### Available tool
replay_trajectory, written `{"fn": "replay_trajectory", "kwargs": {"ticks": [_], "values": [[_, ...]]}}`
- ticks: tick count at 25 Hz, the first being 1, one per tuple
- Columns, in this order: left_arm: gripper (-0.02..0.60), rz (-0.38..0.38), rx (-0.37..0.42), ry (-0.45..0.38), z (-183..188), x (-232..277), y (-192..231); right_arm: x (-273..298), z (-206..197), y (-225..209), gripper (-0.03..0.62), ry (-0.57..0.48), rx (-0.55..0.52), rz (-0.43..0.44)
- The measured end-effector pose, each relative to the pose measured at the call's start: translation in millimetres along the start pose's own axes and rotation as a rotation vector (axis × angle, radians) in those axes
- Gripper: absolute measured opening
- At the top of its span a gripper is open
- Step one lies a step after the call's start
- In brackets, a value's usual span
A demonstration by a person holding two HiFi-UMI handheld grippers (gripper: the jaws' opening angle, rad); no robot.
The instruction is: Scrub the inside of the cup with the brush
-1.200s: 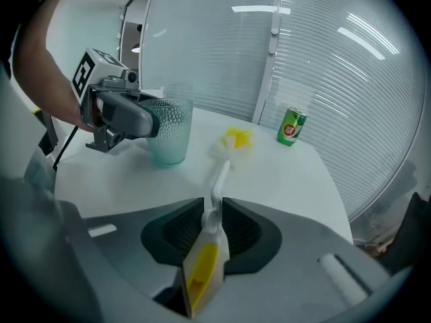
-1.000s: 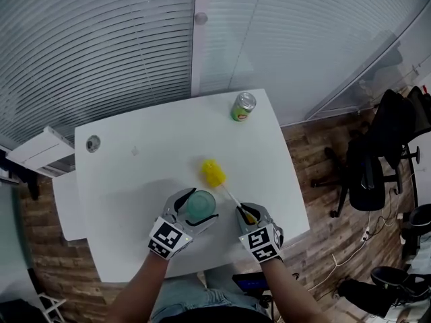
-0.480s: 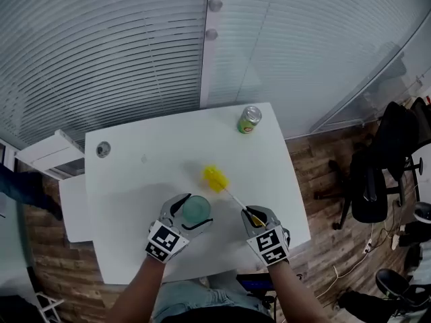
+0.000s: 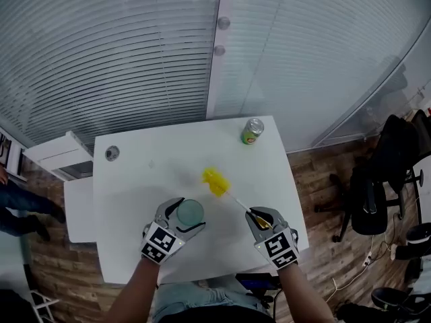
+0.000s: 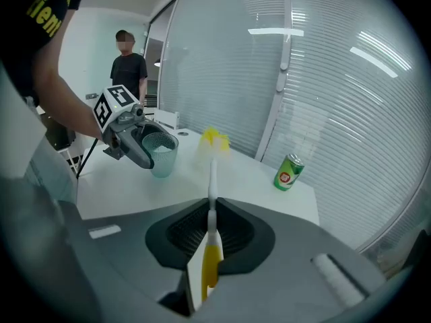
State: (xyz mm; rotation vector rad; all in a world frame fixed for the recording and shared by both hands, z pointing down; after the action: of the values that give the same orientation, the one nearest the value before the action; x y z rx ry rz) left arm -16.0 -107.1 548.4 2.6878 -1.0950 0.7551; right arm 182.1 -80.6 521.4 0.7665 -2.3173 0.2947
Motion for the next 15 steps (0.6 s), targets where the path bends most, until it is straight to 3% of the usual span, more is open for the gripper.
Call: {"fn": "replay_trajectory", "kwargs": {"ticks": [5, 9, 15], "values": [[0.410, 0.006, 0.040, 0.022, 5.3, -7.2, -2.0, -17.4, 16.1, 3.8, 0.037, -0.006, -0.092, 0.022], [0.410, 0.019, -0.003, 0.048, 9.8, -21.8, 2.9, -31.5, 25.5, 8.6, 0.037, -0.011, -0.140, 0.037], [0.410, 0.061, 0.108, 0.051, 26.8, -29.9, 19.2, -34.2, 41.6, 15.2, 0.037, -0.014, -0.241, 0.048]]}}
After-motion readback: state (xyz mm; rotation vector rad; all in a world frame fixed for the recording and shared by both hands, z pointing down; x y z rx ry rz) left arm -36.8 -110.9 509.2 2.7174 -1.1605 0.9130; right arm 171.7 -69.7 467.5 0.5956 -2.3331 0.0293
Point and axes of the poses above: the fingertips, and each gripper's own axes: x forward along the fingers, y to its left, z out of its top, the point moved 5 cm from there along -x, backward along the fingers, and after that the axes turned 14 degrees about z, right-handed, at the moved point
